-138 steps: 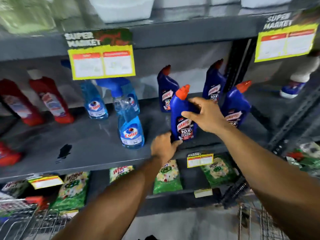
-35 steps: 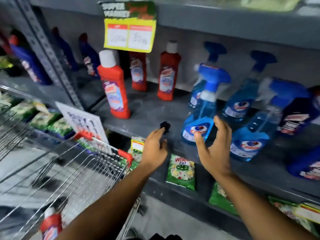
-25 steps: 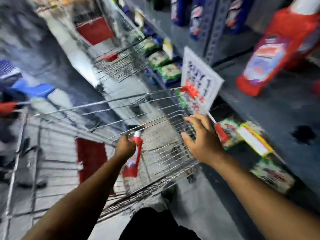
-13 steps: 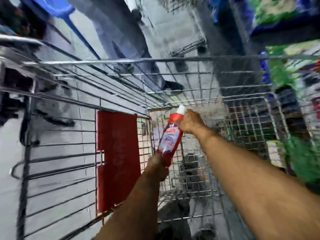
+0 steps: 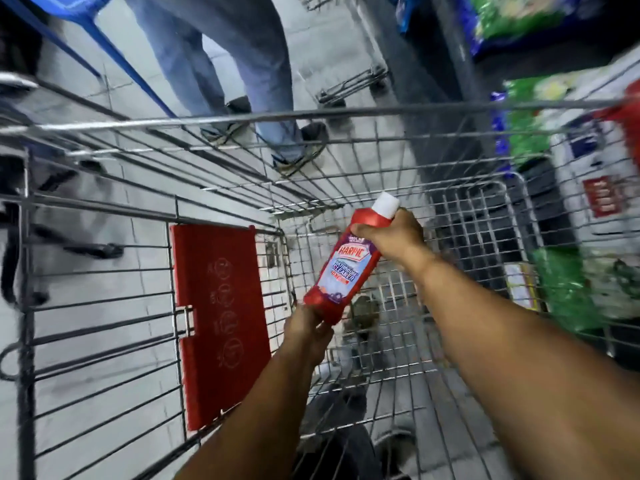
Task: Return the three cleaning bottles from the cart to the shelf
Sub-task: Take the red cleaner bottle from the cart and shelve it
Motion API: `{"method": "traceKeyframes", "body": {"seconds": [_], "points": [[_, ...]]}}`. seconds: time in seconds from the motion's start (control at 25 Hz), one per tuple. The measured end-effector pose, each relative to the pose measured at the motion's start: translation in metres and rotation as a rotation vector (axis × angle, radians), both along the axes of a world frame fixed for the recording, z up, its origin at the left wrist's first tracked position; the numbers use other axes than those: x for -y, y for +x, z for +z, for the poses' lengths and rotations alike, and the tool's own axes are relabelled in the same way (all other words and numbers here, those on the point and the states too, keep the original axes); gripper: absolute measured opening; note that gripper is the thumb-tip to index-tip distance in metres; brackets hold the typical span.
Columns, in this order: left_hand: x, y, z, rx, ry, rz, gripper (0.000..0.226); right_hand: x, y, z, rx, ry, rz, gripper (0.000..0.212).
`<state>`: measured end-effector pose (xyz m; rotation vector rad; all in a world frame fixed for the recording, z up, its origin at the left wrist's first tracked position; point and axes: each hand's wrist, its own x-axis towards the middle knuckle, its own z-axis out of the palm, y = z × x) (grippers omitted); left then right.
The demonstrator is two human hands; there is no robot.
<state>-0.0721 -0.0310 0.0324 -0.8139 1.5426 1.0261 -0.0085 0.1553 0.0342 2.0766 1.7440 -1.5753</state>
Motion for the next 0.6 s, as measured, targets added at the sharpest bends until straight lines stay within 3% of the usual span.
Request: {"method": "traceKeyframes", "body": {"seconds": [0.12, 0.24, 0.4, 0.52, 0.6], "points": [[-0.013, 0.013, 0.049, -0.08, 0.096, -0.191, 0.02, -0.001, 0.04, 0.082, -0.111, 0.16, -0.045, 0.041], [-0.033, 0.041, 0.114, -0.104, 0.248, -0.437, 0.024, 0.008, 0.098, 0.178, -0.228, 0.4, -0.136, 0.058], [-0.06, 0.106, 0.206, -0.253, 0.647, -0.738, 0.032, 0.027, 0.187, 0.302, -0.323, 0.709, -0.246, 0.052], [-0.091, 0.173, 0.263, -0.413, 0.95, -1.024, 0.033, 0.039, 0.253, 0.375, -0.291, 0.947, -0.344, 0.05], [-0.122, 0.221, 0.274, -0.617, 1.041, -1.214, 0.044, 0.044, 0.294, 0.408, -0.175, 1.038, -0.411, 0.054]]}}
